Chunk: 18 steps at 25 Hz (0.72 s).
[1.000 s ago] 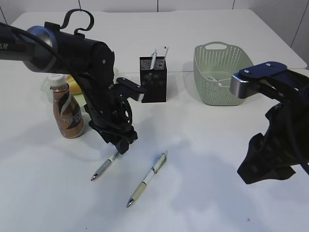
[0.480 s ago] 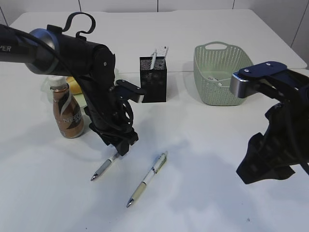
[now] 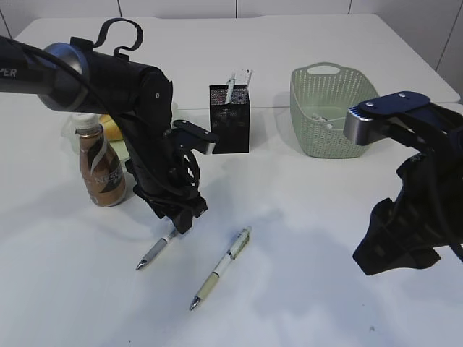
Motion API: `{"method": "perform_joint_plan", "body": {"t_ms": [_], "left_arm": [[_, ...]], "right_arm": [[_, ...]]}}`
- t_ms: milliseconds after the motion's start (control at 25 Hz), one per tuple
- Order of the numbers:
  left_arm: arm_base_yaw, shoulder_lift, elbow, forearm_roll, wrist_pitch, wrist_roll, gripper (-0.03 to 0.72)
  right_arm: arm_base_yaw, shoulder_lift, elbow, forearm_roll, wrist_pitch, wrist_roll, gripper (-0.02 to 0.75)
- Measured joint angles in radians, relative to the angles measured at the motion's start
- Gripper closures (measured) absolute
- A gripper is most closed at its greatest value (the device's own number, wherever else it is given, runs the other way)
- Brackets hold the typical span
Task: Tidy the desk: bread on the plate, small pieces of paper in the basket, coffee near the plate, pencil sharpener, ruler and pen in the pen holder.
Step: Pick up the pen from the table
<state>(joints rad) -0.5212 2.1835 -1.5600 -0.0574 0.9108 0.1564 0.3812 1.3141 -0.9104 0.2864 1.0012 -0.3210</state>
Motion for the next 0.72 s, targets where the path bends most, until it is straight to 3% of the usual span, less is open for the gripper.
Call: {"method": "perform_joint_plan", "body": {"t_ms": [720], "left_arm": [[0.000, 0.033, -0.006, -0.027, 0.012, -0.017, 0.328]], "right_arm": [[0.000, 0.000, 0.000, 0.004, 0.000, -0.002, 0.386]]}}
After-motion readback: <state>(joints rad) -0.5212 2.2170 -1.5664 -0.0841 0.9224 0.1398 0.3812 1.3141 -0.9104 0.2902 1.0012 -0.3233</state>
